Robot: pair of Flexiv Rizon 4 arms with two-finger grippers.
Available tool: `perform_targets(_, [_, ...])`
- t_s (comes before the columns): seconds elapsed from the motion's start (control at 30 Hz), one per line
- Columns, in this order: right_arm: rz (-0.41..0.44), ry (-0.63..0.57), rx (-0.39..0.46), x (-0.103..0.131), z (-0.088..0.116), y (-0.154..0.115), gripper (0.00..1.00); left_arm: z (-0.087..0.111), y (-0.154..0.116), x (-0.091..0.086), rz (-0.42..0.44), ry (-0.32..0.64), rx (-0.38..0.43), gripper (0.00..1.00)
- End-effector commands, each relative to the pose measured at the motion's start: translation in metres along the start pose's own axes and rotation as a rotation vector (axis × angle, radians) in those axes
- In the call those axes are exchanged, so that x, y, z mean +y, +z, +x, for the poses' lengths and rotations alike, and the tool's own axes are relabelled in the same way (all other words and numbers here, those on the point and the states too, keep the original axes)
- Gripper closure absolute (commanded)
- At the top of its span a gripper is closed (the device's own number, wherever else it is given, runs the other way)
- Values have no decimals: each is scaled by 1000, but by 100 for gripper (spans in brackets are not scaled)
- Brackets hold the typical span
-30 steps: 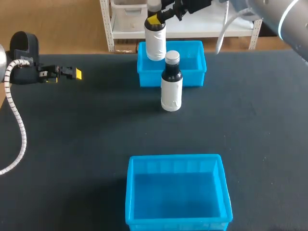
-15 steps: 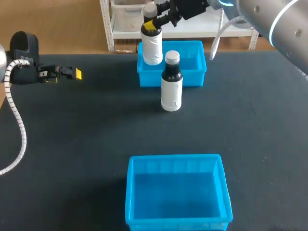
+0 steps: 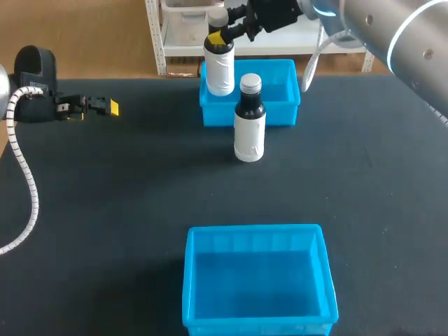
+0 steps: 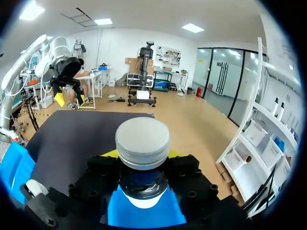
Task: Pick up the bottle, and place it in the far bin if it is heavy, or in the near bin if it is light.
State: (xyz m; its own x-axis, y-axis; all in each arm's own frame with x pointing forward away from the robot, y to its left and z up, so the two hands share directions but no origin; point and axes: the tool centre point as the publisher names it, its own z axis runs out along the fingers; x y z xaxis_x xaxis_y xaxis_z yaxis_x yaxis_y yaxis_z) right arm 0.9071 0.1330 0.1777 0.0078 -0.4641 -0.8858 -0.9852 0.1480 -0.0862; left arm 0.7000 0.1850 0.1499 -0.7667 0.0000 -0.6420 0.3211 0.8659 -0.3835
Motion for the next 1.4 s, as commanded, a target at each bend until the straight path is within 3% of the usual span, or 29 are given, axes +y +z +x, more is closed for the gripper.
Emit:
perform_targets(0.03, [-264,12,-3,-11,1,2,100,0,0,0,0,0,0,0])
perform_targets(1.4, [-358,136,-20,-21,25,17,100,0,0,0,0,0,0,0])
